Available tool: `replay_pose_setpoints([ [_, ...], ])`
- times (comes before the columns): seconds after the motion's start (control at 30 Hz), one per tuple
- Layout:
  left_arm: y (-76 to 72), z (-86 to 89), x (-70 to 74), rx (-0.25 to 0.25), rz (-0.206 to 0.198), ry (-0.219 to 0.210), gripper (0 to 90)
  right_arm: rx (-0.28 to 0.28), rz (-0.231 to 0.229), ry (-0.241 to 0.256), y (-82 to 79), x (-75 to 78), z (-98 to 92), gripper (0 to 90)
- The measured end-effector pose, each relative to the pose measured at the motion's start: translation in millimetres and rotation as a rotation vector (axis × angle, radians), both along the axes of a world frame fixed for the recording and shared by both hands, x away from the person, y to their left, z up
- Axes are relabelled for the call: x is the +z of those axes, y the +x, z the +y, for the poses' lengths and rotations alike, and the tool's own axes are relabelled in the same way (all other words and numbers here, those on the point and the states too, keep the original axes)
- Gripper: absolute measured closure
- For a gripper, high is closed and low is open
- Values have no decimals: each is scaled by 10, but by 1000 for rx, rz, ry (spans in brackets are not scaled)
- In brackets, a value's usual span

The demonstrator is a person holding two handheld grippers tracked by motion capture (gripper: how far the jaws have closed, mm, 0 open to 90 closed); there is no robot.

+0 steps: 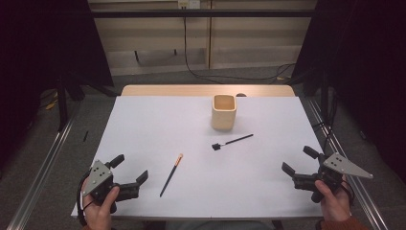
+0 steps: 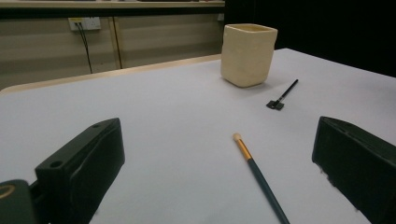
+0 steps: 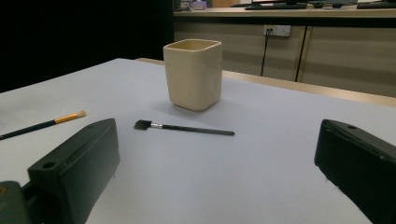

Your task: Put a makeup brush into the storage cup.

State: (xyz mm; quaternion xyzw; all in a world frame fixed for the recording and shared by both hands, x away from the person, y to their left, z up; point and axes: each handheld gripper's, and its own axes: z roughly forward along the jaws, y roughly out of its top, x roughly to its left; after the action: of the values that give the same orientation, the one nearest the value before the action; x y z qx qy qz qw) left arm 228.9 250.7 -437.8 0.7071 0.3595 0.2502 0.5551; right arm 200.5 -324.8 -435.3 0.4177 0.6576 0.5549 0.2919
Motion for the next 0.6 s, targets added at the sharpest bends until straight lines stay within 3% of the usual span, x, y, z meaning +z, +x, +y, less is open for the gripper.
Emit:
replay_pose_setpoints([
  [0.17,2,5,-1,3,2,-3,25,22,21,14,13,-22,9,0],
  [0.6,-23,-63,26,-13,-14,16,17,8,20,45,-10,-10,-20,0],
])
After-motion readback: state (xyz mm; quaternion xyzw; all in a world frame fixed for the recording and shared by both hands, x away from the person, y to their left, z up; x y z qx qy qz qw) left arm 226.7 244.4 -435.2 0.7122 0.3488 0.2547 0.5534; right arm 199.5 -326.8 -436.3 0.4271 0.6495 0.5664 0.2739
